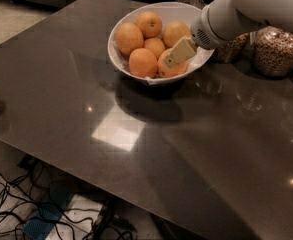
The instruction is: Pick orange from white bowl
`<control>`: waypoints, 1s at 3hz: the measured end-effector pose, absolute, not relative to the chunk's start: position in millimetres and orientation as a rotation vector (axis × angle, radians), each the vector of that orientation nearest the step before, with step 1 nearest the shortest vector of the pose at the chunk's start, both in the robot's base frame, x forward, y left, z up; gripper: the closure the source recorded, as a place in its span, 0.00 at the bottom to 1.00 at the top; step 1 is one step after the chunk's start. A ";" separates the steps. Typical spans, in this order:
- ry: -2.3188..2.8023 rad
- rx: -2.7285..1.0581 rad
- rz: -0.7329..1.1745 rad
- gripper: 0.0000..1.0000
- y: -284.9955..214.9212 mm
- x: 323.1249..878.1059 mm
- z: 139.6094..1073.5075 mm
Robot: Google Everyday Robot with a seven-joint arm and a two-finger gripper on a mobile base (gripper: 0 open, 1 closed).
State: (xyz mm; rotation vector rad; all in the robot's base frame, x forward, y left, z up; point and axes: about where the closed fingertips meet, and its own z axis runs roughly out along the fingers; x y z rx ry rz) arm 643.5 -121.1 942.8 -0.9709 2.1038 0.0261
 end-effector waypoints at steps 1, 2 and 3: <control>2.106 -0.964 0.021 0.20 -119.1 649.7 939.9; 2.119 -0.955 0.025 0.22 -116.5 653.4 935.6; 2.145 -0.959 0.036 0.24 -111.7 656.3 926.4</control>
Offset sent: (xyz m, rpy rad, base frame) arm 0.0158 0.0054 -0.0143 0.0073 0.0256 -0.0287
